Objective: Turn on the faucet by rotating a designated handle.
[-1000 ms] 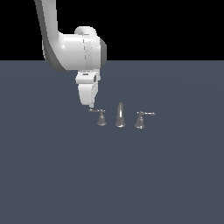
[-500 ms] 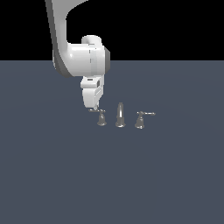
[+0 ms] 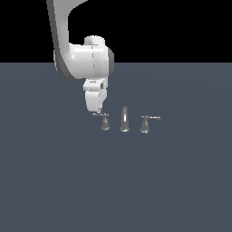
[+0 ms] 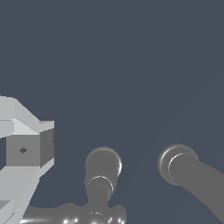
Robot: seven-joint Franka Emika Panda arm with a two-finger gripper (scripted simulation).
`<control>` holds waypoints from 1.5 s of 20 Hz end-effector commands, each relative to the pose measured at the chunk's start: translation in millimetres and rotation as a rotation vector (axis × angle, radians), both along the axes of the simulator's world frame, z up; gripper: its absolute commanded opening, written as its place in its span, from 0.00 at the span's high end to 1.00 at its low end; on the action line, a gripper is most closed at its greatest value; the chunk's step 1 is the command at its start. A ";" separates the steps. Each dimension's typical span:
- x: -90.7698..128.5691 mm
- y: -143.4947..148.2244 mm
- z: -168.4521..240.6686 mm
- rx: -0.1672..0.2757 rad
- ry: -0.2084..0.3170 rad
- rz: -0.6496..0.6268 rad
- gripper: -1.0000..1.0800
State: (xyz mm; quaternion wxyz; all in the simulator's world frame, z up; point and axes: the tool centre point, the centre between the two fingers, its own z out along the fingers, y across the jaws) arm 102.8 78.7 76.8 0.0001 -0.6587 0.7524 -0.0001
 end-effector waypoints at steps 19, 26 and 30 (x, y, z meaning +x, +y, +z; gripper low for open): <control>-39.7 14.4 0.1 -0.002 -0.005 -0.008 1.00; -61.3 15.1 0.0 -0.001 -0.002 -0.003 1.00; -74.1 15.4 0.0 0.000 -0.001 -0.001 1.00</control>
